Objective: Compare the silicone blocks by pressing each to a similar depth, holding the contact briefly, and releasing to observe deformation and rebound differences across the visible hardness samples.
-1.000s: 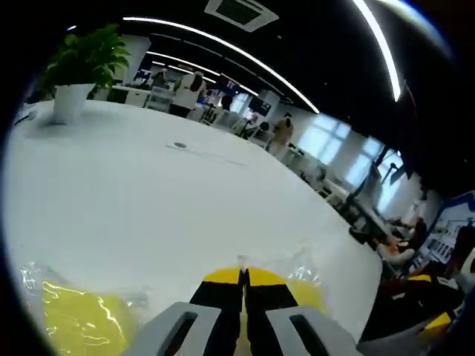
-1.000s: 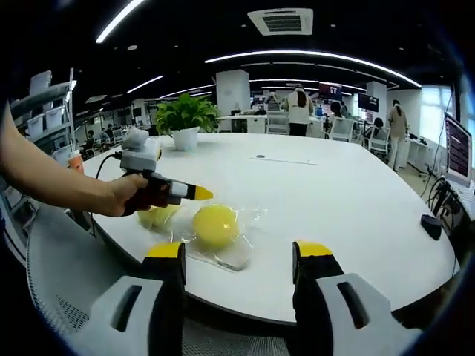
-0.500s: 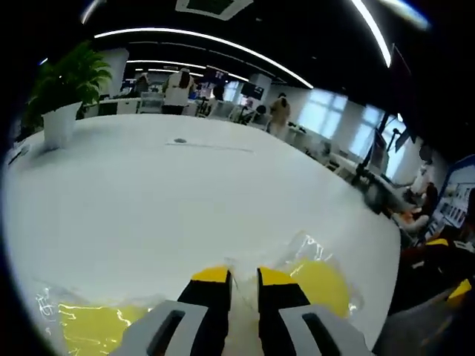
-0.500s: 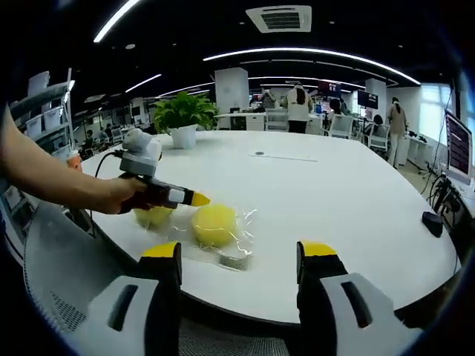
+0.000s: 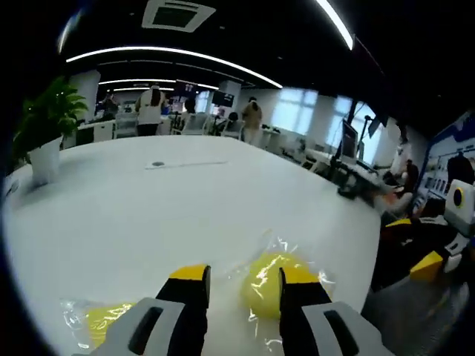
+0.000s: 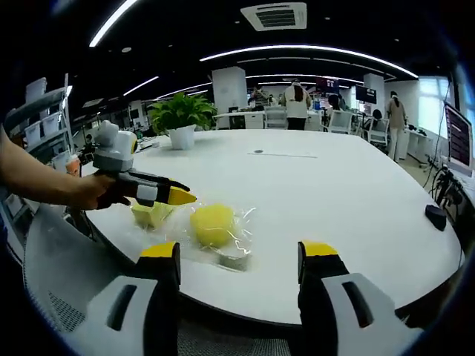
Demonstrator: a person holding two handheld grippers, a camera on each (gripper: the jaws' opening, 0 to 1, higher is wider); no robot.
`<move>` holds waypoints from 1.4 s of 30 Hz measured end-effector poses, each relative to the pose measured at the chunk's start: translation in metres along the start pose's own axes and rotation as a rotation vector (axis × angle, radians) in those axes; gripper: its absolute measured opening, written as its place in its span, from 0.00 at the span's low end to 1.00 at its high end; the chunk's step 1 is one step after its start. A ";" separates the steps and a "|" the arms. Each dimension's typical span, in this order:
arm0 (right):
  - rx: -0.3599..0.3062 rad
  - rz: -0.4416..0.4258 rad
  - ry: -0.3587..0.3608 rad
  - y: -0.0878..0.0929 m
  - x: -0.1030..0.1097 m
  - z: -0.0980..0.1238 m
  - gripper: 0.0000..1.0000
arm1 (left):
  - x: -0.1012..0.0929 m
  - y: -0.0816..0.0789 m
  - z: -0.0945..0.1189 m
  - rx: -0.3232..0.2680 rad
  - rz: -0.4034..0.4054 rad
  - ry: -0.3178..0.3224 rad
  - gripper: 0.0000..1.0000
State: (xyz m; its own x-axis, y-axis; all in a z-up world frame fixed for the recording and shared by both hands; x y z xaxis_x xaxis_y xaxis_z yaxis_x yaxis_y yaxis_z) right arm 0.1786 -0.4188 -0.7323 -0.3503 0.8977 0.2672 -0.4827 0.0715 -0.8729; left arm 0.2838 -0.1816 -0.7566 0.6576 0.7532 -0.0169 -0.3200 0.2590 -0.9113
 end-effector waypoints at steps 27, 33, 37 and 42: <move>0.034 -0.021 -0.008 0.007 -0.005 -0.005 0.80 | 0.009 -0.003 0.153 -0.045 -0.187 -0.127 0.95; 0.029 0.000 -0.001 0.007 -0.005 -0.006 0.85 | 0.005 0.022 0.165 -0.016 -0.115 -0.166 1.00; 0.040 0.006 0.002 0.009 -0.005 -0.006 0.89 | 0.004 0.035 0.170 -0.006 -0.073 -0.213 1.00; 0.050 -0.002 0.018 0.013 -0.006 -0.006 0.96 | 0.002 0.052 0.173 0.001 -0.060 -0.246 1.00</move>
State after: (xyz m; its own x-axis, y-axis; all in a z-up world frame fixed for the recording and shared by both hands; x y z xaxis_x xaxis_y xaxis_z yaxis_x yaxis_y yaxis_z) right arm 0.1796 -0.4209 -0.7476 -0.3347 0.9054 0.2613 -0.5234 0.0519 -0.8505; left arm 0.1507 -0.0616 -0.7330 0.4898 0.8609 0.1374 -0.2865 0.3079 -0.9073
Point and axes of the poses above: the point that each gripper's makers call its tool centre point, and the gripper's own axes: z roughly backward along the fingers, x roughly to its left, y roughly out of its underside, the point moved 9 cm from there along z, roughly backward along the fingers, and after that the axes turned 12 degrees about -z, right-handed, at the moved point
